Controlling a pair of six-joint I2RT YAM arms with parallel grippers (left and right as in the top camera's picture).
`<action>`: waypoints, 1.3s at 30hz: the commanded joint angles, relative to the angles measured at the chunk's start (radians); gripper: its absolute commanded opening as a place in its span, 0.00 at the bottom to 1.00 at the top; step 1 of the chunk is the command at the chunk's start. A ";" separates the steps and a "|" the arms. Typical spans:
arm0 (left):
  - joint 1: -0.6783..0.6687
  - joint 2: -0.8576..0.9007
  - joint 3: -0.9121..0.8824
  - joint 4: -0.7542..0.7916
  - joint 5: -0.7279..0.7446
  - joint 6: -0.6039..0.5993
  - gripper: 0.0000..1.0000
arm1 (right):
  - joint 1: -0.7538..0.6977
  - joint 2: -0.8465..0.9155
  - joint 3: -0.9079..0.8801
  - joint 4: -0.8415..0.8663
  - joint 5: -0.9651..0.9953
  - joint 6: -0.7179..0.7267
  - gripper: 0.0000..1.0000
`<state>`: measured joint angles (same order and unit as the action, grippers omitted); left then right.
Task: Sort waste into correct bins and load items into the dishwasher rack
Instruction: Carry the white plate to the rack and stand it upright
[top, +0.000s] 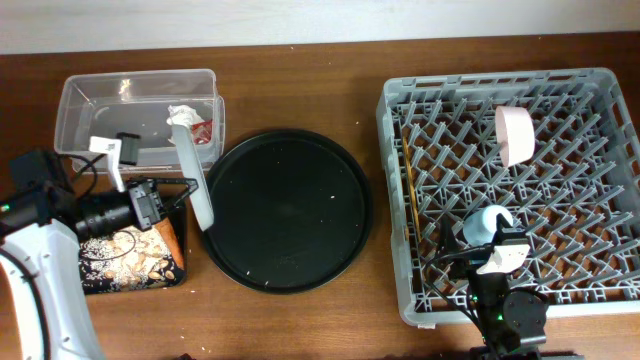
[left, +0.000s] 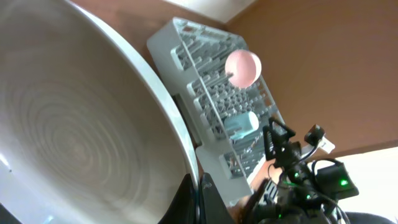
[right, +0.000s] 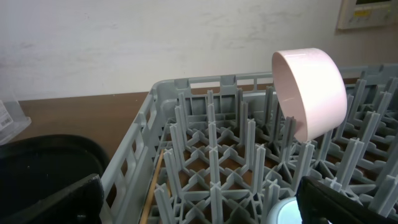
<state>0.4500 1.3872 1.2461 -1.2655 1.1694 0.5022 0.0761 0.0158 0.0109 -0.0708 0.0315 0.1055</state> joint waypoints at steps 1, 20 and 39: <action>0.045 -0.066 -0.003 0.035 -0.225 -0.193 0.00 | -0.005 -0.009 -0.005 -0.008 -0.002 0.006 0.98; -0.434 -0.117 -0.035 0.770 -0.118 -0.509 0.00 | -0.005 -0.009 -0.005 -0.008 -0.002 0.007 0.98; -1.076 0.434 -0.035 1.705 -0.334 -0.920 0.00 | -0.005 -0.009 -0.005 -0.008 -0.001 0.006 0.98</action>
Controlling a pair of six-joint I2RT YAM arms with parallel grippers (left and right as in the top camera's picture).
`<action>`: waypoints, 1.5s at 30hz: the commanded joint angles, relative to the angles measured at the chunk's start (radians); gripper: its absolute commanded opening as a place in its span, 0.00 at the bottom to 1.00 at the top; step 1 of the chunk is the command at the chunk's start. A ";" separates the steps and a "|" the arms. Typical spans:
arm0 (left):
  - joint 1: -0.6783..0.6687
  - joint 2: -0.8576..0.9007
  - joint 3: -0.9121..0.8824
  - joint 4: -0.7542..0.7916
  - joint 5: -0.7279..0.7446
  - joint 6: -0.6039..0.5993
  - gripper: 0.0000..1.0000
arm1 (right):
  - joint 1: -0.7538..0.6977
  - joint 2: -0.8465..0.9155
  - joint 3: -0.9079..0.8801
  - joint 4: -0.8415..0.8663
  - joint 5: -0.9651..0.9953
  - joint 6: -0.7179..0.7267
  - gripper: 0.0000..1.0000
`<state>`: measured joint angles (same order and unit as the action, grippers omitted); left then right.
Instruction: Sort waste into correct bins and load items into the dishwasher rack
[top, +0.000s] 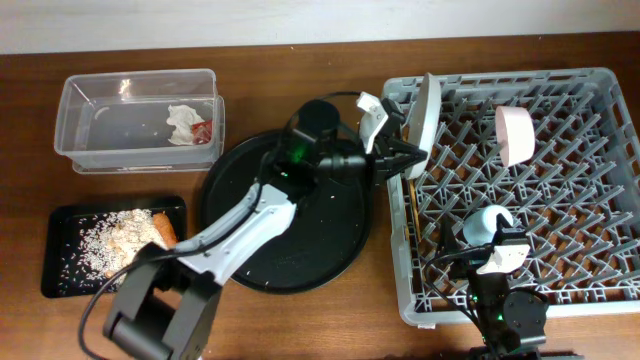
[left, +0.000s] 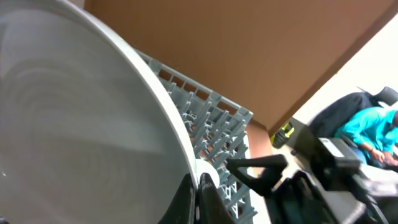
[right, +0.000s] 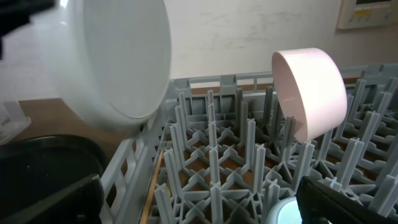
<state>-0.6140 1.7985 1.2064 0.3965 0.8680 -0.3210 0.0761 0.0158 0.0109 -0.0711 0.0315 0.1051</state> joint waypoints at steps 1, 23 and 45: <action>-0.011 0.029 0.005 0.042 -0.048 -0.128 0.00 | -0.005 -0.009 -0.005 -0.008 -0.002 0.007 0.98; 0.038 0.009 0.005 -0.245 -0.158 -0.229 0.99 | -0.005 -0.009 -0.005 -0.008 -0.002 0.007 0.98; 0.332 -0.871 0.005 -0.980 -0.660 0.357 0.99 | -0.005 -0.009 -0.005 -0.007 -0.002 0.007 0.98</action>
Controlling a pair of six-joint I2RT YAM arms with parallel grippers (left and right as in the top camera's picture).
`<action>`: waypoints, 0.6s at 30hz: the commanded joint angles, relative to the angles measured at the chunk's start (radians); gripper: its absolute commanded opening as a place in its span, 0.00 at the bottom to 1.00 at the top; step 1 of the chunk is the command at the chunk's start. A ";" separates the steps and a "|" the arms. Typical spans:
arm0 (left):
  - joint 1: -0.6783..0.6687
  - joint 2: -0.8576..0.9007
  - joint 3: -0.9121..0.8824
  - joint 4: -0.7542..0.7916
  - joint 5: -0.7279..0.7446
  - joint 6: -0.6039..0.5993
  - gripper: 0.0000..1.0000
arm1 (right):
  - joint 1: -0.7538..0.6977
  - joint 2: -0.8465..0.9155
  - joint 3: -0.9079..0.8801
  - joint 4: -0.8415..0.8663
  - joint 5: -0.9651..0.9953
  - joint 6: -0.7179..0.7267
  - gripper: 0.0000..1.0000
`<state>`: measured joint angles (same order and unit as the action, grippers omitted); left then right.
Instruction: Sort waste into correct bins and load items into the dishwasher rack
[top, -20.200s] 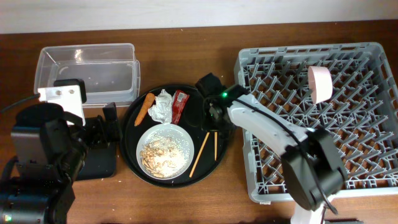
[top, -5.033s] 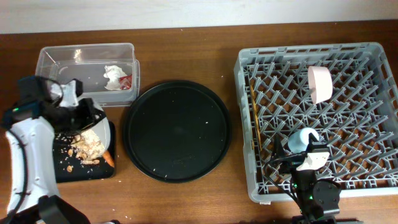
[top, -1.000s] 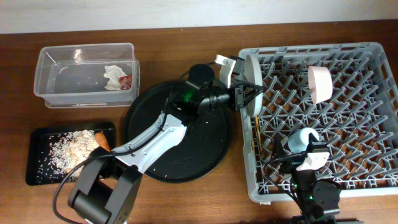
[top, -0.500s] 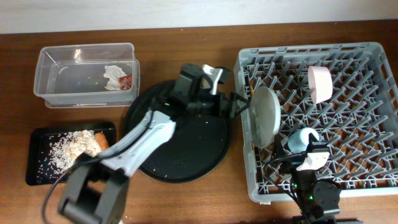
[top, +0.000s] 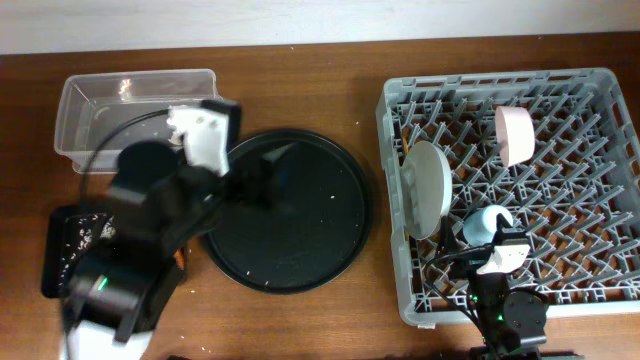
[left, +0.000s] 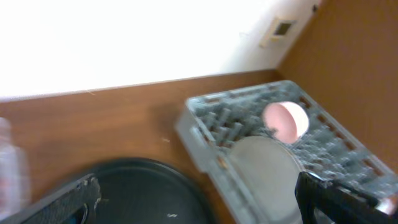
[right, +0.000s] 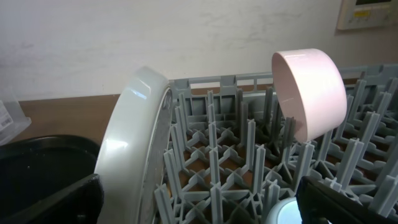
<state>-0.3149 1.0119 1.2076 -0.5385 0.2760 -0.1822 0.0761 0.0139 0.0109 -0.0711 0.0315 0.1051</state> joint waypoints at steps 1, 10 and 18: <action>0.041 -0.105 0.004 -0.071 -0.071 0.259 0.99 | -0.005 -0.007 -0.005 -0.007 -0.001 0.007 0.98; 0.050 -0.258 -0.208 -0.024 -0.261 0.331 0.99 | -0.005 -0.007 -0.005 -0.008 -0.002 0.007 0.98; 0.055 -0.615 -0.710 0.339 -0.262 0.423 0.99 | -0.005 -0.007 -0.005 -0.008 -0.001 0.007 0.98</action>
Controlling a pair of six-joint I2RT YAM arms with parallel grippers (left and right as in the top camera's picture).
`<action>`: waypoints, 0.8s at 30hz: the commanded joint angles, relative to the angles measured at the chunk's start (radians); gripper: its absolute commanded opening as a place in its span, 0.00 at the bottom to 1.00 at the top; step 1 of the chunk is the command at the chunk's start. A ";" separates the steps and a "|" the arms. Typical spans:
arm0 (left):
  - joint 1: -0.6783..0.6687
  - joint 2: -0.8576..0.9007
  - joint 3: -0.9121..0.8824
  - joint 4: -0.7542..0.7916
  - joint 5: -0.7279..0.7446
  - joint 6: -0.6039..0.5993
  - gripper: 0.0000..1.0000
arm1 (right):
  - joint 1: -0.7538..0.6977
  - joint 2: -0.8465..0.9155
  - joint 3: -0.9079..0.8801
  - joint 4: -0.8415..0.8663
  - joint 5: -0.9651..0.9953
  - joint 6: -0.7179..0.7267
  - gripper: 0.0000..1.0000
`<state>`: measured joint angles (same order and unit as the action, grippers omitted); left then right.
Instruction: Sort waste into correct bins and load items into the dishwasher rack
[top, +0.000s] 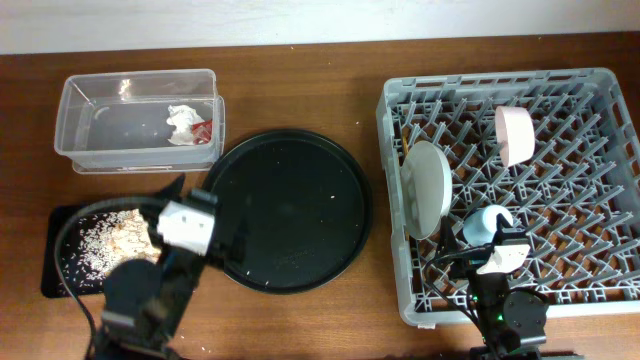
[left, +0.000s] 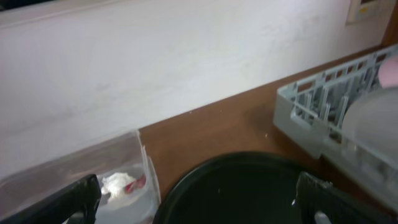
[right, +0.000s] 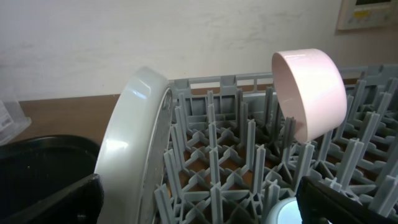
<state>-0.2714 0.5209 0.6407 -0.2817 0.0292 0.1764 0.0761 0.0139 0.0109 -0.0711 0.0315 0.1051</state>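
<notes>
A white plate (top: 425, 188) stands on edge in the left part of the grey dish rack (top: 590, 85), also seen as the plate (right: 130, 143) in the right wrist view. A pink cup (top: 515, 135) and a light blue cup (top: 487, 222) sit in the rack too. My left gripper (left: 199, 208) is open and empty, low at the front left, facing the black round tray (top: 290, 210). My right gripper (right: 199, 202) is open over the rack's front, with the blue cup (right: 286, 214) just below it. A clear bin (top: 100, 120) holds a white tissue (top: 182, 120) and a red wrapper.
A black rectangular tray (top: 70, 250) with rice and food scraps lies at the front left, partly under my left arm (top: 185, 228). The clear bin (left: 74, 177) and round tray (left: 249, 186) lie ahead of the left wrist camera, the rack (left: 311, 106) to their right.
My left arm has moved from beside the clear bin down toward the table's front left, and its camera now looks low across the round tray. The plate, cups and right arm are unchanged.
My left gripper first held the white plate at the left, over the food tray. Then it held the plate at the rack's left edge. After that the plate stood in the rack and the gripper was open and back at the left; now it is at the front left.
</notes>
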 joint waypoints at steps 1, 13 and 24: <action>0.019 -0.158 -0.181 0.098 -0.015 0.064 0.99 | -0.005 -0.007 -0.005 -0.008 -0.002 0.007 0.98; 0.059 -0.504 -0.496 0.117 -0.014 0.064 0.99 | -0.005 -0.007 -0.005 -0.008 -0.001 0.007 0.98; 0.058 -0.516 -0.632 0.206 0.008 0.064 0.99 | -0.005 -0.007 -0.005 -0.008 -0.001 0.007 0.98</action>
<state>-0.2192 0.0151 0.0158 -0.0776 0.0261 0.2253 0.0761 0.0147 0.0109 -0.0711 0.0315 0.1055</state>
